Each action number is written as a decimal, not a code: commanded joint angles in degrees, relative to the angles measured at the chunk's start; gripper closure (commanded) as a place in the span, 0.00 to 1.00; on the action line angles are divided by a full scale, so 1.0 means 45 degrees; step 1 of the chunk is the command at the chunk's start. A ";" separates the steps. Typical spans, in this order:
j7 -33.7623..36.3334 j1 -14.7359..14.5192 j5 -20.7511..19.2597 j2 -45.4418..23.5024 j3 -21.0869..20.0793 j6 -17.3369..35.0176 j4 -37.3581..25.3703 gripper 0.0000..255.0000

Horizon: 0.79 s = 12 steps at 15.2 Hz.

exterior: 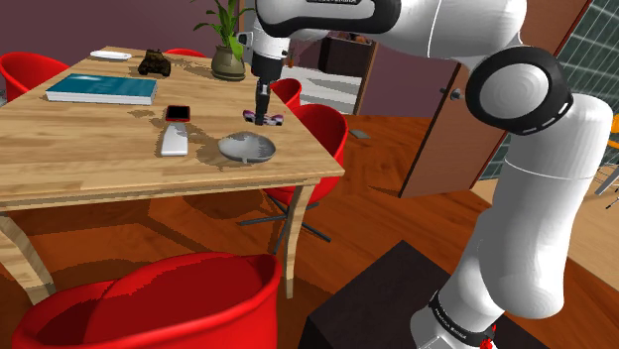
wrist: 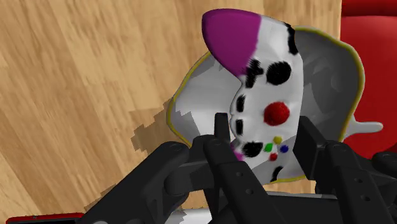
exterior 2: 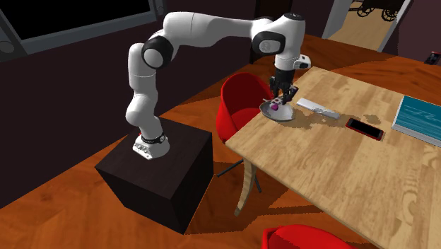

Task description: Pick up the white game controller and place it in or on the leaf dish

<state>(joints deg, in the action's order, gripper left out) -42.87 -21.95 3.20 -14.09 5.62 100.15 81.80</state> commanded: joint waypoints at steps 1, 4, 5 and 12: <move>0.0575 -0.0343 -0.0070 -0.0294 -0.0196 -0.0149 -0.0467 1.00; 0.1039 -0.0644 -0.0128 -0.0601 -0.0354 -0.0105 -0.0745 1.00; 0.1035 -0.0648 -0.0129 -0.0571 -0.0355 0.0080 -0.0530 1.00; 0.1004 -0.0669 -0.0126 -0.0471 -0.0362 0.1323 0.0813 1.00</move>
<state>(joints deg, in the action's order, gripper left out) -38.36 -24.92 2.63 -16.38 4.01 105.27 84.50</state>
